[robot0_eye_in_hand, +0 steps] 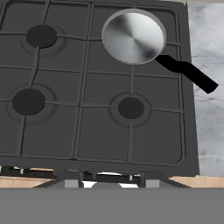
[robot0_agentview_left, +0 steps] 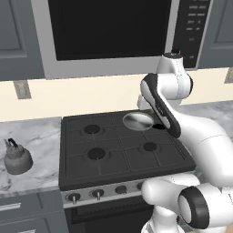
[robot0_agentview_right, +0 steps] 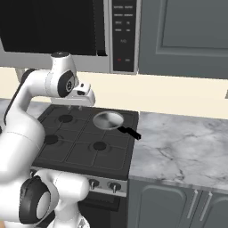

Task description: Pick the kettle from the counter and place it on a stove burner. Then turn the burner on.

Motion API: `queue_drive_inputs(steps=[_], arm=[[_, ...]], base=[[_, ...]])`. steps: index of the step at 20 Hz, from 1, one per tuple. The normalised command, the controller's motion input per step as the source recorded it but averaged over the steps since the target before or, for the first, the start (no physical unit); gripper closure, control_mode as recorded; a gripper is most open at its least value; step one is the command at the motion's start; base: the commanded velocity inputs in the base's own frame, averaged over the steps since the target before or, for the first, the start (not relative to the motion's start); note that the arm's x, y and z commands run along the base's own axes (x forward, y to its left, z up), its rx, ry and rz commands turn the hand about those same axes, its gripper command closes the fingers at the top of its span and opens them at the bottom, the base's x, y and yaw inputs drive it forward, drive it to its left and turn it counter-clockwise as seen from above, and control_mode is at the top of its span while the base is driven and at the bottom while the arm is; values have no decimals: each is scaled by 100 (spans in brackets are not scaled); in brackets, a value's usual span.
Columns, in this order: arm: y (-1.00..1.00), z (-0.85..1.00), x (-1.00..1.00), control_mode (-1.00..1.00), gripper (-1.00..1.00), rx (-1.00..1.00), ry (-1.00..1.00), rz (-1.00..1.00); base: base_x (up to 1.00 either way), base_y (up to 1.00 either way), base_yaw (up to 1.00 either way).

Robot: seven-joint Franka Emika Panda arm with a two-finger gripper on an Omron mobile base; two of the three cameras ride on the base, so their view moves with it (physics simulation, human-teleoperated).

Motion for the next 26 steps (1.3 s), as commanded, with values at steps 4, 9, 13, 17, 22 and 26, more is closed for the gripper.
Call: queue_drive_inputs(steps=[4, 9, 13, 17, 22, 26], arm=[[0, -4, 0, -100, -100, 0, 0, 0], [8, -4, -7, -100, -100, 0, 0, 0], [28, -3, -5, -100, -100, 0, 0, 1], [37, -6, -5, -100, -100, 0, 0, 3], [50, -13, -15, -100, -100, 0, 0, 9], [55, -13, -15, -100, -100, 0, 0, 11]], base=[[0, 0, 0], [0, 0, 0], [0, 0, 0], [0, 0, 0], [0, 0, 0], [0, 0, 0]])
